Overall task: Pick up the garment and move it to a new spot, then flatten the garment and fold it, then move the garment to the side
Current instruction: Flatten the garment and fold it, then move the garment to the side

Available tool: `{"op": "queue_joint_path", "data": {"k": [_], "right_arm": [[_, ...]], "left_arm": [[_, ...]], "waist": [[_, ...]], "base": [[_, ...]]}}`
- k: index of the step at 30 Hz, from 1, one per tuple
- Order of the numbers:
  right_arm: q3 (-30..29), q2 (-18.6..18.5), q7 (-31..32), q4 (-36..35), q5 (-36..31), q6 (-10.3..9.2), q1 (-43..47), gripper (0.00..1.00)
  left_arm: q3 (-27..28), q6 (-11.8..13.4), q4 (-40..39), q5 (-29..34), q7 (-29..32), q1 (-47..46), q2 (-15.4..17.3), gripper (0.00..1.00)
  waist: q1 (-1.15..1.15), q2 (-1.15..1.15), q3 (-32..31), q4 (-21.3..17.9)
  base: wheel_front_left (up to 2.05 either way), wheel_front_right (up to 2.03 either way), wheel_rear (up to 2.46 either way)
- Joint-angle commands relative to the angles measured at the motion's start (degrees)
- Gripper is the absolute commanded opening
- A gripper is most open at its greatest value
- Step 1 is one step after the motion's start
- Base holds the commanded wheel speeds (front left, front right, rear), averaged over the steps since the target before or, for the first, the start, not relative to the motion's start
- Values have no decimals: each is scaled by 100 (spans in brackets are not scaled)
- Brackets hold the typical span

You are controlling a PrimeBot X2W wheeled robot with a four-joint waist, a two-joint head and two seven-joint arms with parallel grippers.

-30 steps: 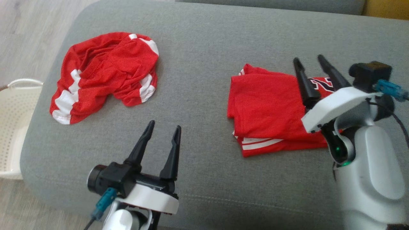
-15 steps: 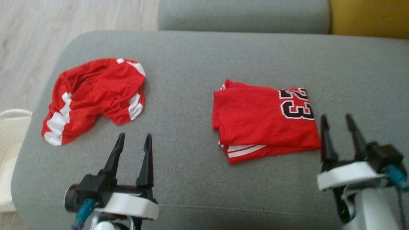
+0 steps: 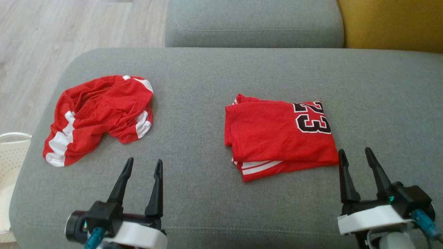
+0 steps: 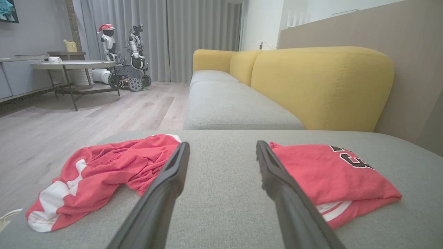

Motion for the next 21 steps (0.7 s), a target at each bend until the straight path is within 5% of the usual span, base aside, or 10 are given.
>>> {"op": "queue_joint_path", "data": {"k": [1, 21], "right_arm": [[146, 6, -62, -259, 3, 20, -126, 100], [259, 24, -63, -272, -15, 20, -53, 100]], "left_arm": [[227, 6, -168, 44, -70, -128, -27, 100], [214, -35, -110, 191, -70, -81, -27, 100]], "waist": [[0, 0, -21, 8], [0, 0, -44, 38]], "base": [[0, 0, 0], [0, 0, 0]]}}
